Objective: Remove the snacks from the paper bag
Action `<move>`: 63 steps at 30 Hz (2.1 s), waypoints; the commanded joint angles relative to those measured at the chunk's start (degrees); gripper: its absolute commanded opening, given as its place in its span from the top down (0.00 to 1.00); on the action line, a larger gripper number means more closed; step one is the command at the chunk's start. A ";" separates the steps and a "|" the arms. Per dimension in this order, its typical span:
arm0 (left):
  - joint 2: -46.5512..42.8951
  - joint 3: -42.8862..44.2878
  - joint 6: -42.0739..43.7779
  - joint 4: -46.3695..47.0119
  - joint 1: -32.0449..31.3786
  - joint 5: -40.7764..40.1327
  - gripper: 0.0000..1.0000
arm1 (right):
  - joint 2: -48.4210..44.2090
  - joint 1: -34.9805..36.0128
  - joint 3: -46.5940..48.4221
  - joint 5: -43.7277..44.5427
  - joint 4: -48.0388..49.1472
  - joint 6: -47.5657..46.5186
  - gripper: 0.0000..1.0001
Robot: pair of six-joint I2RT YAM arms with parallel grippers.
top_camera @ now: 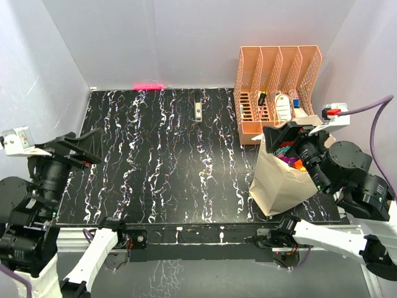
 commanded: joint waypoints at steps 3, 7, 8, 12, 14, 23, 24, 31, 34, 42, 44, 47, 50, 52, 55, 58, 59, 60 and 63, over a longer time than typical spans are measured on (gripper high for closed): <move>5.29 -3.69 -1.63 7.34 3.64 8.27 0.02 | -1.28 -8.22 0.53 -1.62 -3.63 5.30 0.02; 9.16 -6.54 -2.94 12.29 5.04 14.08 0.02 | -1.33 -13.93 0.88 -2.21 -6.50 7.59 0.02; 10.46 -7.09 -2.93 13.32 5.12 15.41 0.02 | -1.37 -15.35 0.84 -2.43 -7.08 7.92 0.02; 15.86 -8.78 -2.04 16.79 4.34 19.79 0.02 | -1.35 -19.98 0.51 -2.88 -8.80 8.56 0.02; 18.23 -9.78 -2.03 18.96 4.14 22.09 0.02 | -0.94 -21.99 0.55 -3.11 -9.69 8.69 0.02; 28.38 -18.36 -9.84 38.29 3.73 36.06 0.02 | 2.52 -27.04 0.44 -12.40 -8.88 8.53 0.02; 29.58 -18.72 -9.93 39.26 3.66 37.00 0.02 | 3.03 -27.29 0.42 -13.13 -8.28 8.42 0.02; 34.10 -23.83 -9.21 46.33 2.42 39.83 0.02 | 9.57 -28.17 2.89 -13.00 -6.24 8.27 0.02; 34.92 -27.35 -7.27 48.47 1.82 39.80 0.02 | 12.98 -28.30 3.24 -9.99 -5.19 8.60 0.02; 33.29 -34.66 -2.46 52.59 1.45 41.64 0.02 | 21.90 -28.82 2.44 -0.49 6.08 6.66 0.05; 32.08 -35.96 -0.86 52.10 0.93 40.28 0.02 | 24.17 -29.91 3.05 0.29 7.92 6.70 0.07; 31.26 -36.32 1.38 51.05 -0.21 38.06 0.02 | 26.65 -31.83 3.06 0.62 10.96 5.95 0.13; 31.95 -36.20 1.48 50.93 -0.43 38.11 0.02 | 27.88 -34.44 1.88 -2.15 13.80 5.92 0.23; 32.60 -35.96 1.36 50.58 -0.43 38.16 0.02 | 28.01 -35.76 0.57 -4.78 16.13 5.80 0.29; 32.97 -36.29 1.30 50.93 -0.42 38.38 0.02 | 28.34 -36.91 -0.93 -7.79 18.97 4.63 0.36; 33.20 -36.36 1.64 50.88 -0.43 38.31 0.02 | 29.16 -37.55 -1.68 -8.81 19.54 3.99 0.47; 33.34 -36.22 1.82 50.56 -0.43 38.07 0.02 | 29.09 -37.74 -2.22 -8.86 19.69 3.98 0.50; 33.35 -36.14 1.96 50.34 -0.43 37.94 0.01 | 28.78 -37.83 -2.90 -8.90 20.12 3.97 0.54; 33.52 -36.00 2.06 49.93 -0.43 37.43 0.02 | 26.52 -38.09 -6.45 -11.56 23.87 2.71 0.68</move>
